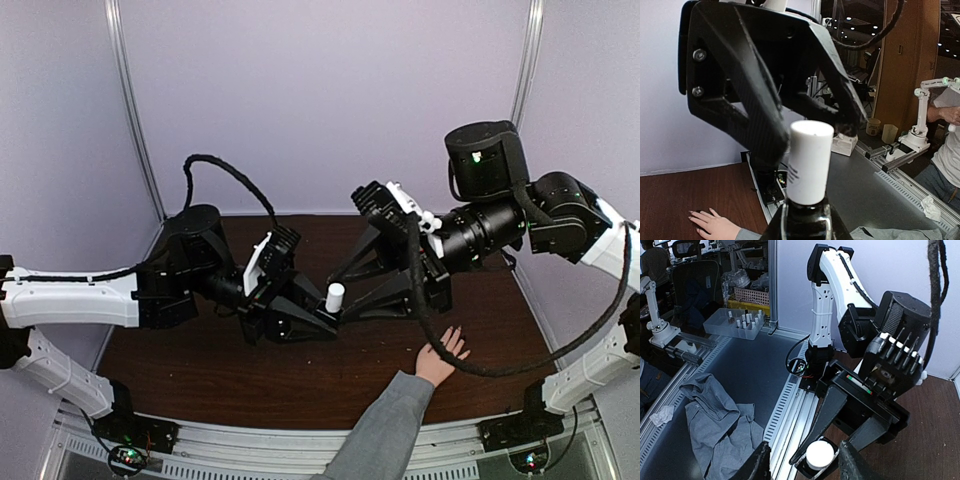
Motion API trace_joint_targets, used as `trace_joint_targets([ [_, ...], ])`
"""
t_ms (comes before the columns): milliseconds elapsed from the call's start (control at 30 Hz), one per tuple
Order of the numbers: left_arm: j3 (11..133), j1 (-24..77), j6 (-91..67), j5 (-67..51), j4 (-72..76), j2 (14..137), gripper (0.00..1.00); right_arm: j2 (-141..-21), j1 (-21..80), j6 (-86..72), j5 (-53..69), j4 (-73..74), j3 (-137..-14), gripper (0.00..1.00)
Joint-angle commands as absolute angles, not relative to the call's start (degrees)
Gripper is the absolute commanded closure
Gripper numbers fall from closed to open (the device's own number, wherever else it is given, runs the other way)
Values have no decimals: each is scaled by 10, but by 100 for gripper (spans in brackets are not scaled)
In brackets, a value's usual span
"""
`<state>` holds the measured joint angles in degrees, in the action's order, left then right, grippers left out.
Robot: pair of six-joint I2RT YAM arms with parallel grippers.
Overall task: Paint the nails
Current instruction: Screw the nail polish bottle cap onto the nail polish bottle.
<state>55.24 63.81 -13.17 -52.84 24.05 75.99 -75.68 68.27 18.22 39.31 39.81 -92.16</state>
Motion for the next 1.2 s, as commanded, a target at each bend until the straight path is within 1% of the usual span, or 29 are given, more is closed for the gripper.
trace_joint_targets([
  [0,577,642,-142,-558,263,767,100,-770,683,186,439,405,-946,56],
  [400,572,642,-145,-549,285,768,100,-779,684,185,434,413,-940,80],
  [600,562,641,-149,-522,310,755,100,-778,684,176,425,403,-926,95],
  [700,555,640,-148,-498,320,744,100,-775,684,173,419,397,-918,100],
  [933,532,640,-118,-391,323,709,100,-769,683,145,356,367,-897,100],
  [1167,512,639,-91,-275,324,681,100,-768,683,102,266,318,-873,100],
])
